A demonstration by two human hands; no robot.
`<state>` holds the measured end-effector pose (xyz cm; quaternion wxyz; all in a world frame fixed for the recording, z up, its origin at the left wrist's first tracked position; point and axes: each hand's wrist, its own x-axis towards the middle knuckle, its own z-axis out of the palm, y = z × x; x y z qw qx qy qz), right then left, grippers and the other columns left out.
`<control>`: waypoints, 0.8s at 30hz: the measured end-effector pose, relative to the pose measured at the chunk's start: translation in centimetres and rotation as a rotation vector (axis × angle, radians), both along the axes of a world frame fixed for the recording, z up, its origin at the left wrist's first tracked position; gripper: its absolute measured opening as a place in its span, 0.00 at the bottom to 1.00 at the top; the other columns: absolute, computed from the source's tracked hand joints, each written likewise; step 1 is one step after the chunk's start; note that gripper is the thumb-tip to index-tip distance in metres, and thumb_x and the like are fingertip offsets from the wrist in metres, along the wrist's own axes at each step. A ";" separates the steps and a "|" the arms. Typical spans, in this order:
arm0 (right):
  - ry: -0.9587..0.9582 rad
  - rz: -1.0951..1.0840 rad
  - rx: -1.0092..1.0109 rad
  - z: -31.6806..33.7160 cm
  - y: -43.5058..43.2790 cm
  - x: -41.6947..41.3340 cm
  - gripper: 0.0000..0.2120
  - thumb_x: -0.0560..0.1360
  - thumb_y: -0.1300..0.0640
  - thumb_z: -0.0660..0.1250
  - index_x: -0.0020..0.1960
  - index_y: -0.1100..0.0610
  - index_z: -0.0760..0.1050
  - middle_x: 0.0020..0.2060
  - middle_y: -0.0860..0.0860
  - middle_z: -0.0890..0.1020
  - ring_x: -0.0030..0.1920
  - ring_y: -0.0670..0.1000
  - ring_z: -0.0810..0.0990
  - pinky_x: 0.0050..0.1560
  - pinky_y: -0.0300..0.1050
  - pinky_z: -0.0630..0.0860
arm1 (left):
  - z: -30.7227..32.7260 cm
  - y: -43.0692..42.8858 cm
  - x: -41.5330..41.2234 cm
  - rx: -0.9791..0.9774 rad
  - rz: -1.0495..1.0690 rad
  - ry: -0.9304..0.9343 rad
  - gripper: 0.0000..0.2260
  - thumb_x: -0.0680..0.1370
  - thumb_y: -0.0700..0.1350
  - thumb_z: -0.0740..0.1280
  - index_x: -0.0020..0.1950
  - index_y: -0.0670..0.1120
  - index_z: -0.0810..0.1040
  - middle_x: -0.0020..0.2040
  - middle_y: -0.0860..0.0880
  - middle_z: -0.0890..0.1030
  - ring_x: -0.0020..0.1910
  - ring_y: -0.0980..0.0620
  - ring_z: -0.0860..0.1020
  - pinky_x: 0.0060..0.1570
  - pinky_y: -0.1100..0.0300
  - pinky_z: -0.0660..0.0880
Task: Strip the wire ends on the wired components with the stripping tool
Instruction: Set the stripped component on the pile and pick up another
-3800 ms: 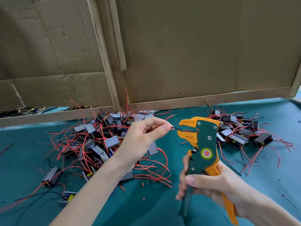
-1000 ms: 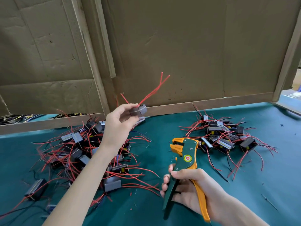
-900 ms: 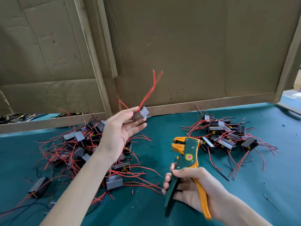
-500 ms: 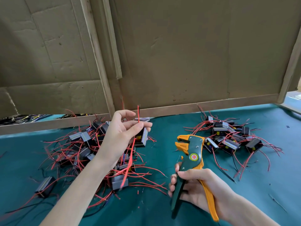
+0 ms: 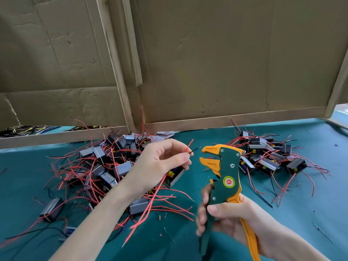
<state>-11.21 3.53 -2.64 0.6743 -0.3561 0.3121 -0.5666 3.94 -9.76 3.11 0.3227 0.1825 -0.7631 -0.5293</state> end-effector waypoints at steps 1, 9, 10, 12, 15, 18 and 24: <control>0.009 0.005 -0.008 0.0 0.0 0.0 0.10 0.64 0.67 0.71 0.42 0.65 0.73 0.34 0.65 0.77 0.35 0.62 0.78 0.43 0.59 0.78 | 0.0 0.1 0.0 0.007 -0.010 -0.007 0.02 0.73 0.44 0.69 0.42 0.49 0.82 0.38 0.47 0.84 0.41 0.48 0.83 0.48 0.64 0.77; 0.127 0.057 -0.104 0.1 0.5 -0.7 0.07 0.70 0.67 0.71 0.45 0.59 0.77 0.38 0.62 0.80 0.40 0.62 0.79 0.49 0.57 0.76 | 0.0 0.6 -0.3 0.118 -0.031 0.014 0.04 0.69 0.46 0.71 0.38 0.46 0.83 0.36 0.47 0.78 0.40 0.47 0.76 0.45 0.59 0.80; 0.141 0.057 -0.109 0.1 0.6 -0.7 0.07 0.70 0.67 0.71 0.45 0.59 0.77 0.38 0.62 0.80 0.40 0.61 0.79 0.49 0.57 0.76 | 0.1 0.6 -0.3 0.126 -0.026 0.020 0.05 0.69 0.46 0.71 0.38 0.46 0.83 0.36 0.47 0.77 0.40 0.46 0.76 0.45 0.59 0.80; 0.158 0.059 -0.118 0.2 0.6 -0.9 0.07 0.70 0.66 0.71 0.46 0.58 0.76 0.39 0.62 0.80 0.41 0.62 0.79 0.50 0.56 0.76 | 0.2 0.7 -0.3 0.141 -0.014 0.030 0.04 0.69 0.47 0.71 0.37 0.47 0.83 0.33 0.49 0.76 0.41 0.42 0.76 0.43 0.62 0.79; 0.181 0.069 -0.132 0.2 0.7 -1.2 0.08 0.71 0.66 0.72 0.47 0.58 0.76 0.39 0.62 0.81 0.42 0.62 0.79 0.51 0.56 0.76 | 0.3 0.7 -0.3 0.155 -0.014 0.039 0.04 0.69 0.47 0.71 0.37 0.48 0.83 0.31 0.52 0.74 0.41 0.42 0.75 0.44 0.62 0.79; 0.215 0.079 -0.142 0.0 0.6 -1.2 0.08 0.72 0.65 0.72 0.47 0.58 0.76 0.40 0.61 0.81 0.43 0.61 0.79 0.51 0.55 0.75 | 0.2 0.6 -0.4 0.152 -0.033 0.023 0.04 0.70 0.47 0.70 0.38 0.48 0.83 0.32 0.51 0.77 0.39 0.48 0.75 0.46 0.59 0.80; 0.248 0.094 -0.142 0.0 0.7 -1.3 0.07 0.72 0.64 0.71 0.47 0.57 0.75 0.41 0.61 0.82 0.42 0.61 0.79 0.50 0.52 0.76 | 0.0 0.5 -0.3 0.150 -0.074 -0.008 0.03 0.73 0.44 0.72 0.40 0.48 0.84 0.37 0.48 0.80 0.41 0.50 0.77 0.48 0.57 0.80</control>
